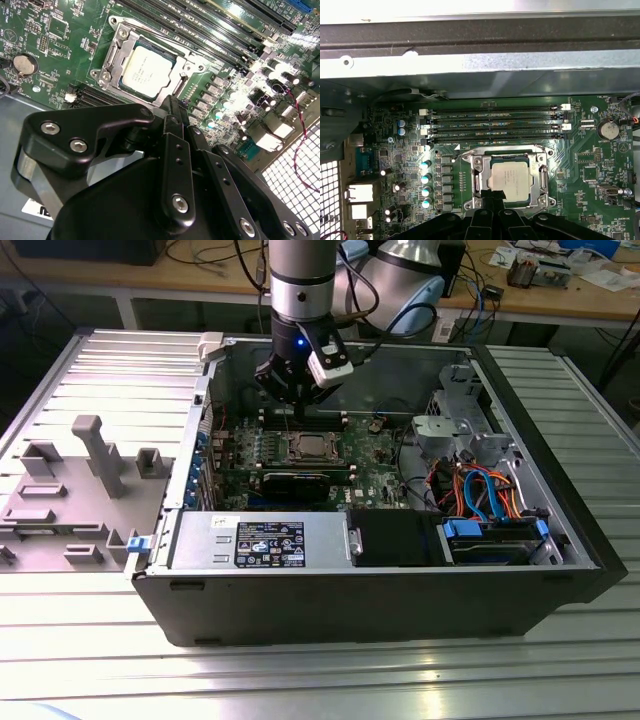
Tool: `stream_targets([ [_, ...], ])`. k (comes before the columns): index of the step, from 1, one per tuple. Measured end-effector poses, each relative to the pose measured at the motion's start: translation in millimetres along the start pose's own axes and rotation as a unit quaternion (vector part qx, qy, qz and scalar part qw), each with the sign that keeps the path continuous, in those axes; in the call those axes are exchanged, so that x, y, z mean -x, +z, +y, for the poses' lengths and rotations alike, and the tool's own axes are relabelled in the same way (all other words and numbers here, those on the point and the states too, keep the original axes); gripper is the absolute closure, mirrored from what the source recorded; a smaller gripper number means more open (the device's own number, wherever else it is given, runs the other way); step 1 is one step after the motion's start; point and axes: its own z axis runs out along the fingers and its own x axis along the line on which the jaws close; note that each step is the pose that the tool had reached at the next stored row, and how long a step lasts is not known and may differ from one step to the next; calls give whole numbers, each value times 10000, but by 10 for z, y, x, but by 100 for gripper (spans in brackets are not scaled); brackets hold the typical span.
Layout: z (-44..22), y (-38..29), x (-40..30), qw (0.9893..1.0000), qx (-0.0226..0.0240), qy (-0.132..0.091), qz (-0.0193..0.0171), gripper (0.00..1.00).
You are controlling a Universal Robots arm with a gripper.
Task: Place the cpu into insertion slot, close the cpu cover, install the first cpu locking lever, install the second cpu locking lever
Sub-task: 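Install the first cpu locking lever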
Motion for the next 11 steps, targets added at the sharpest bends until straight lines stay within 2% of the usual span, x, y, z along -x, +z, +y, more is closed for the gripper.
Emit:
stream_targets([
  [2,-2,-1,-20,10000,0,-7,0,89],
  [8,-8,6,-209,10000,6,-39,0,89],
  [11,-9,10,-233,9998,11,-175,1,89],
])
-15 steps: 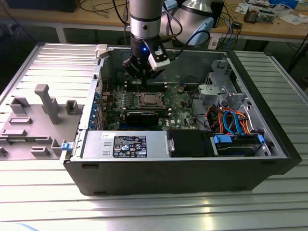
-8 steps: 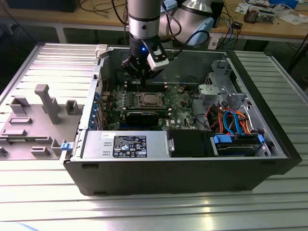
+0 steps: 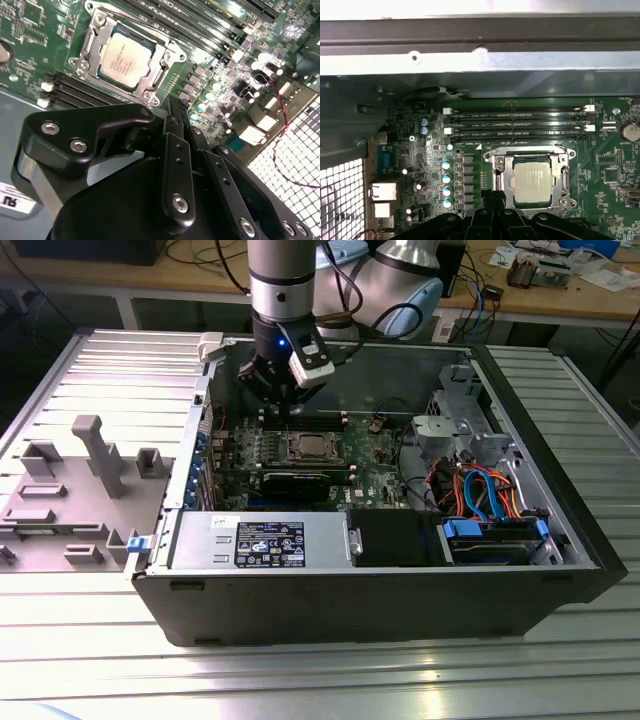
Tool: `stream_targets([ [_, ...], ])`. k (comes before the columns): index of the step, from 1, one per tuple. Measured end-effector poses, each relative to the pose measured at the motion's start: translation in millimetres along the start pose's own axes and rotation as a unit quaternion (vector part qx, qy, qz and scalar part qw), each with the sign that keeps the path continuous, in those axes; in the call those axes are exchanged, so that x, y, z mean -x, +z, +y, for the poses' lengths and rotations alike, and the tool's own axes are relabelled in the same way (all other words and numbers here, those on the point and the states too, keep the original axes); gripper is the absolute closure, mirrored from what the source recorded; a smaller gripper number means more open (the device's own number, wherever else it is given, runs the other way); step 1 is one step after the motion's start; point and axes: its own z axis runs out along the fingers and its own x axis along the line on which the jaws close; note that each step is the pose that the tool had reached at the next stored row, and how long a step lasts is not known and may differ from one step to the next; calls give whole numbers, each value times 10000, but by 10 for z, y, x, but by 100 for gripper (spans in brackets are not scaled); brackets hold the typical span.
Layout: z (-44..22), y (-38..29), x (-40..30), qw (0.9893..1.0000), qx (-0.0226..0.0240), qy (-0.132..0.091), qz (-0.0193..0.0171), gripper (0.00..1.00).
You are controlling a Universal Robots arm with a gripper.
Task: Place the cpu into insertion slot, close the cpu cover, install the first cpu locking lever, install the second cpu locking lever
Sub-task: 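Install the first cpu locking lever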
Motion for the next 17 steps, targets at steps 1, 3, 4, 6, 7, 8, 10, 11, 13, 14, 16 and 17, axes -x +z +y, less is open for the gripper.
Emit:
stream_targets([
  [1,0,1,-3,9999,2,-129,0,89],
  [3,0,0,-59,9999,3,-145,0,89],
  [4,1,-1,-86,9999,3,-145,0,89],
  [6,12,-2,-119,9999,1,-149,0,89],
  [7,13,-2,-120,9999,0,-151,0,89],
  [8,19,-1,-122,9999,0,-154,-1,89],
  [10,21,-2,-123,9999,0,-156,-1,89],
  [11,21,-2,-123,9999,0,-156,-1,89],
  [13,22,-2,-124,9999,0,-156,-1,89],
  [14,22,-1,-124,9999,0,-156,-1,89],
  [16,22,-1,-124,9999,0,-155,-1,89],
  [17,29,-1,-125,9999,1,-154,-1,89],
])
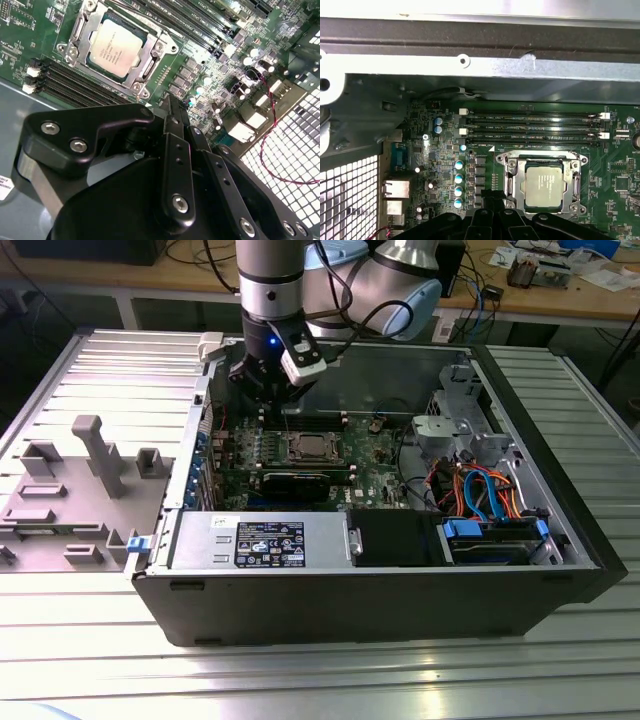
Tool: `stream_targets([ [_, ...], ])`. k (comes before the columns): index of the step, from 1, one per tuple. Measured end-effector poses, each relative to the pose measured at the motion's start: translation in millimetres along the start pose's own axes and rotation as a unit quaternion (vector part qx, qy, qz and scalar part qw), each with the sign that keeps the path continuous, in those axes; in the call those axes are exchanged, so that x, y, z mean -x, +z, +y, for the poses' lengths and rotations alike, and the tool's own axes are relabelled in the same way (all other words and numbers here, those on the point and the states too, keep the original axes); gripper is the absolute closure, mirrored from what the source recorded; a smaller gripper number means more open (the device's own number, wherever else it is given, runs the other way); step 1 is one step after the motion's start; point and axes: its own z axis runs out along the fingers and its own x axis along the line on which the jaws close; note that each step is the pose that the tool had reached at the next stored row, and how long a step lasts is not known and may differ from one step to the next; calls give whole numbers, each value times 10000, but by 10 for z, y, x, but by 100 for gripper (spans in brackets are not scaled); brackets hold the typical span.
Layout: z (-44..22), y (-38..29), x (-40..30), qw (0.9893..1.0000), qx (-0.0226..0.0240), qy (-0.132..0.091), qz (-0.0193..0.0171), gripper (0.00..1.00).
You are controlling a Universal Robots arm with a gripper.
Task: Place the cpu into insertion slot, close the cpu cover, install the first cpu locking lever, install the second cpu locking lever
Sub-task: 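Install the first cpu locking lever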
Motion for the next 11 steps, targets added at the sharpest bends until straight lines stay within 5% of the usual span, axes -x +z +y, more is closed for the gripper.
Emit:
stream_targets([
  [11,154,-4,3,10000,0,-10,0,89],
])
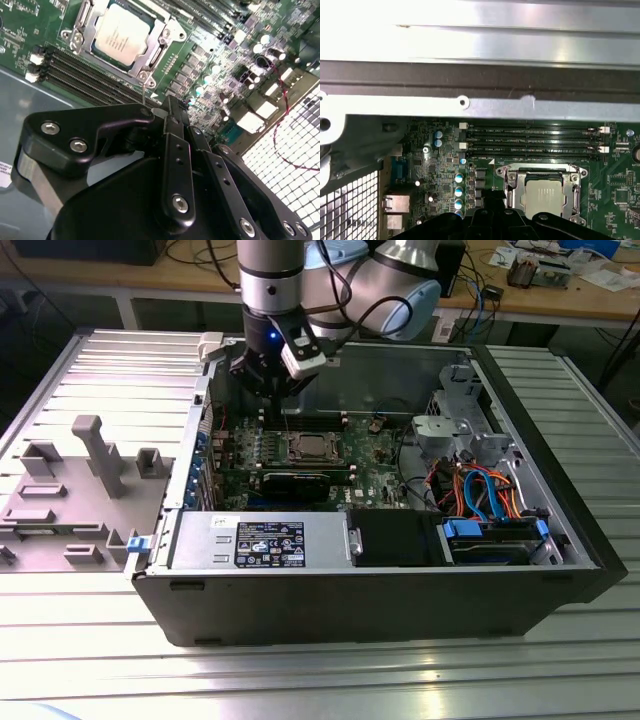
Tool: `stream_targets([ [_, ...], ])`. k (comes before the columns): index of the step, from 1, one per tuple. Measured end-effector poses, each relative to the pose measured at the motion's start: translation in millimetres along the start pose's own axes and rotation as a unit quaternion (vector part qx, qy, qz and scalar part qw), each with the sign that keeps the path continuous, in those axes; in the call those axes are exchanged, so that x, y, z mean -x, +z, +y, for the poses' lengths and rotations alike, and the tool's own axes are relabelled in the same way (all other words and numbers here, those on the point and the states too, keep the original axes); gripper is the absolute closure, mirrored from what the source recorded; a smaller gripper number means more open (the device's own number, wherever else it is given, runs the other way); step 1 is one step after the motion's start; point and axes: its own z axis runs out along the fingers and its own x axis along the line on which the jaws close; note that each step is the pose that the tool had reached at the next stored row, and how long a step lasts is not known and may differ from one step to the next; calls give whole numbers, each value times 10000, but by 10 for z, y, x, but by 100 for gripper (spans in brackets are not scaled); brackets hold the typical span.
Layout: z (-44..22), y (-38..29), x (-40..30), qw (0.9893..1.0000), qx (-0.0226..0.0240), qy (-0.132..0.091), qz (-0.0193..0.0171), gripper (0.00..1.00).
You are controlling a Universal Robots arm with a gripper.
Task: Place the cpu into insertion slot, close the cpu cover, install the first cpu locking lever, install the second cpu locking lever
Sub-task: 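Install the first cpu locking lever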
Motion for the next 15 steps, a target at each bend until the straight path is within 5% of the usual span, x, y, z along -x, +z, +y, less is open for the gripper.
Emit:
stream_targets([
  [15,40,-2,90,10000,0,-7,1,89],
])
